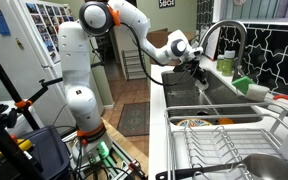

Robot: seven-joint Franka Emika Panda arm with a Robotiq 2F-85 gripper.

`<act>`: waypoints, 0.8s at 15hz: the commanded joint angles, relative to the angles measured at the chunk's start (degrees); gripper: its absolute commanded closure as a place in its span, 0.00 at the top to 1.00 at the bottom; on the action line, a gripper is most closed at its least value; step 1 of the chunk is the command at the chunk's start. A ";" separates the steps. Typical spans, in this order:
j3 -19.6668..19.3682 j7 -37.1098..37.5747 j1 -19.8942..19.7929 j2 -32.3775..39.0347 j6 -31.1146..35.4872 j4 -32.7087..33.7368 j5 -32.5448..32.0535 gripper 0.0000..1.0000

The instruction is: Pick up the small clear lunch box and fetch some water, pour the water onto the plate in the sink twice, put the small clear lunch box on the white kitchen counter in front of the sink

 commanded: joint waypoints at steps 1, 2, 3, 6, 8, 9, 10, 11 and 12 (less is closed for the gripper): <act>-1.02 -1.38 0.98 -0.20 0.89 -0.59 1.86 0.03; -1.15 -1.21 1.09 -0.19 0.73 -0.55 1.59 0.03; -1.22 -1.20 1.16 -0.21 0.57 -0.56 1.50 0.03; -1.39 -1.18 1.25 -0.33 0.50 -0.70 1.34 0.03; -1.48 -1.15 1.28 -0.39 0.45 -0.73 1.29 0.03; -1.56 -1.12 1.33 -0.49 0.28 -0.76 1.10 0.03; -1.58 -1.29 1.34 -0.57 0.05 -0.79 1.10 0.03; -1.69 -1.19 1.43 -0.64 -0.18 -0.82 0.86 0.03; -1.69 -1.47 1.48 -0.80 -0.43 -0.97 0.80 0.03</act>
